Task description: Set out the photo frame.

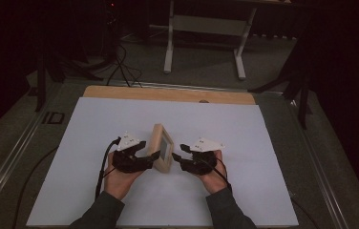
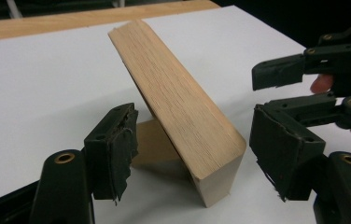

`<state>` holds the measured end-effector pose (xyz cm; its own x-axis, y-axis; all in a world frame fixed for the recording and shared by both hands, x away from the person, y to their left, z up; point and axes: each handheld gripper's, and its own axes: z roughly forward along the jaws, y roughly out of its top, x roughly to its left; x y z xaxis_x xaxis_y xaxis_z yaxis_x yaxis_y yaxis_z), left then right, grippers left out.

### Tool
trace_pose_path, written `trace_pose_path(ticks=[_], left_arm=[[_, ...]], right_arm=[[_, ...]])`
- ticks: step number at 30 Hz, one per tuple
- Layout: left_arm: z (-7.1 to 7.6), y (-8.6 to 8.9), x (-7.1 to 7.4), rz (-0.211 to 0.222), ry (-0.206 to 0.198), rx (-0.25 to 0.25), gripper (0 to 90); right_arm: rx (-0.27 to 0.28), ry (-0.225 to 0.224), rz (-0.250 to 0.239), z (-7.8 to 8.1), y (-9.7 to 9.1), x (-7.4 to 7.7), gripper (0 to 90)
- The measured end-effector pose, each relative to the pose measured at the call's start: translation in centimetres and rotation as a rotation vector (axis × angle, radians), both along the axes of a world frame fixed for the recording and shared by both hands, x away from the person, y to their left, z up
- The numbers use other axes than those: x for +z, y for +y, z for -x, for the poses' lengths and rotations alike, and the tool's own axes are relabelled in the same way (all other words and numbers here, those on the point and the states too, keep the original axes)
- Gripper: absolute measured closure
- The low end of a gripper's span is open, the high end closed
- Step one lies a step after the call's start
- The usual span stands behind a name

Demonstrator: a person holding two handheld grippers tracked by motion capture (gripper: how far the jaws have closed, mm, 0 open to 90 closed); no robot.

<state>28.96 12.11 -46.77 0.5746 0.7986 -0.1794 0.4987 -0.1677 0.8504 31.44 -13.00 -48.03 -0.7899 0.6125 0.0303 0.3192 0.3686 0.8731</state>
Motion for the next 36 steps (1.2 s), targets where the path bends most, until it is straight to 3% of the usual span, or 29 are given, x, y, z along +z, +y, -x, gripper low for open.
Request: trace_pose_path(ticks=[21, 36], left_arm=[[-0.7, -0.8, -1.2, -0.001, 0.072, -0.037, 47.2], [-1.0, -0.3, -1.1, 0.016, 0.087, -0.029, 53.6]], right_arm=[[-0.012, -0.008, -0.016, 0.0, -0.5, 0.5, 51.1], [-0.012, -0.012, -0.015, -0.1, -0.6, 0.6, 50.6]])
